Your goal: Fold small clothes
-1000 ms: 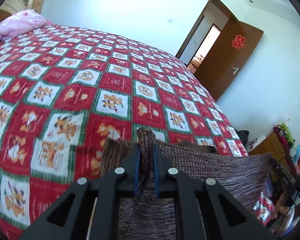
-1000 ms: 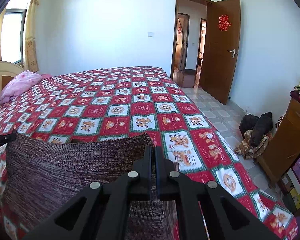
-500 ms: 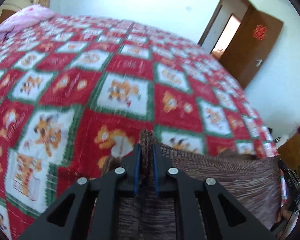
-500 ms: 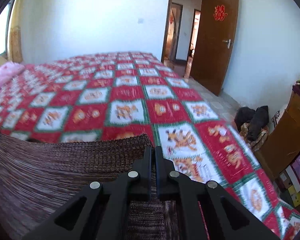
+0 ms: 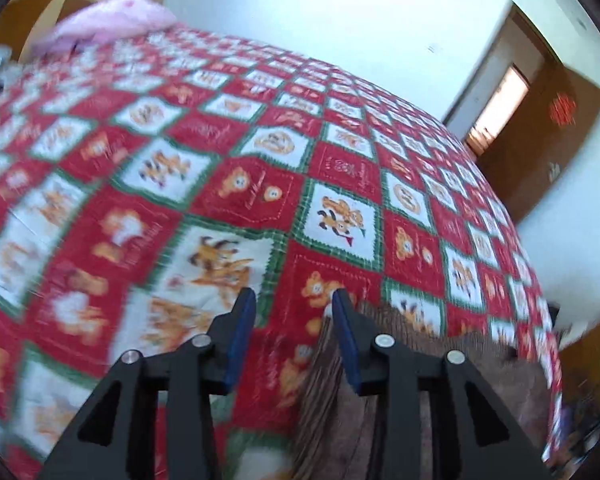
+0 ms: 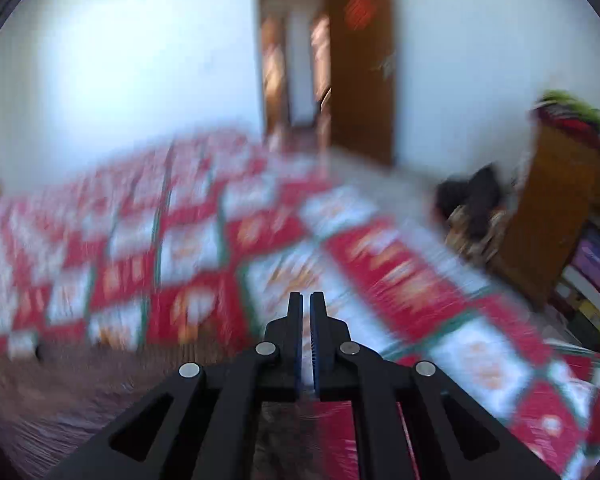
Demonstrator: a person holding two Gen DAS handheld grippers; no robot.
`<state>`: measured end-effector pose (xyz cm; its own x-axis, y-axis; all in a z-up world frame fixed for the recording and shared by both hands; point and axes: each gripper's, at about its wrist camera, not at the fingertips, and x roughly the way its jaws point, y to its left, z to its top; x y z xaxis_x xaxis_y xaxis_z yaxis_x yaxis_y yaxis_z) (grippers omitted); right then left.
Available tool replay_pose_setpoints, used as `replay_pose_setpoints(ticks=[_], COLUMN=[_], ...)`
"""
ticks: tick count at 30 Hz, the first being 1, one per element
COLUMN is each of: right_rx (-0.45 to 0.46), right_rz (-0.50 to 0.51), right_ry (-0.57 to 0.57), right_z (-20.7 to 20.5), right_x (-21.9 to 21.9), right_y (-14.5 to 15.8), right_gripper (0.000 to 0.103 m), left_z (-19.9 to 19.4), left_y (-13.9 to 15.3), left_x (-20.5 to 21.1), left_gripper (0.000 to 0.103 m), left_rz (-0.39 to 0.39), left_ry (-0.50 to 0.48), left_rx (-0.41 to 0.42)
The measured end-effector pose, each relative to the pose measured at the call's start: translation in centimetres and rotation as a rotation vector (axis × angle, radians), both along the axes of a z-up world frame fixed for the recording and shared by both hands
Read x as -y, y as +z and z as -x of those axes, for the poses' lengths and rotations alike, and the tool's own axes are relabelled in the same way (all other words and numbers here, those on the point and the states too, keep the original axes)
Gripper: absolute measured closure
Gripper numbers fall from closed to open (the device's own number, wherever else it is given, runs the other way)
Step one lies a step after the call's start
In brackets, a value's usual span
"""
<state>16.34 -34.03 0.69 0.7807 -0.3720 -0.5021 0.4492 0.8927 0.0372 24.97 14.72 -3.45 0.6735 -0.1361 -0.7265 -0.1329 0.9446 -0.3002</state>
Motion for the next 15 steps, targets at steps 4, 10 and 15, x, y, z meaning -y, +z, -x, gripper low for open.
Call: replay_pose_setpoints(ticks=[4,10,15], right_rx=[-0.008,-0.190,-0.279], right_rz=[-0.032,-0.121,-0.152], right_ry=[0.183,0.322,0.325], right_z=[4.9,10.3,11.8], right_x=[-2.7,-7.0,-8.9], right_y=[2.5,0.2,-3.2], right_gripper=[0.100,0.100,0.100], left_z=[4.0,8.9,11.8], left_y=[1.5,-0.5,-3.1], left_x=[3.2,10.2,13.8], left_gripper=[0.062,0.053,0.053], left_rz=[-0.078,-0.119,-0.246], left_ry=[-0.137,-0.355,-0.404], left_rx=[0.030,-0.013,-0.064])
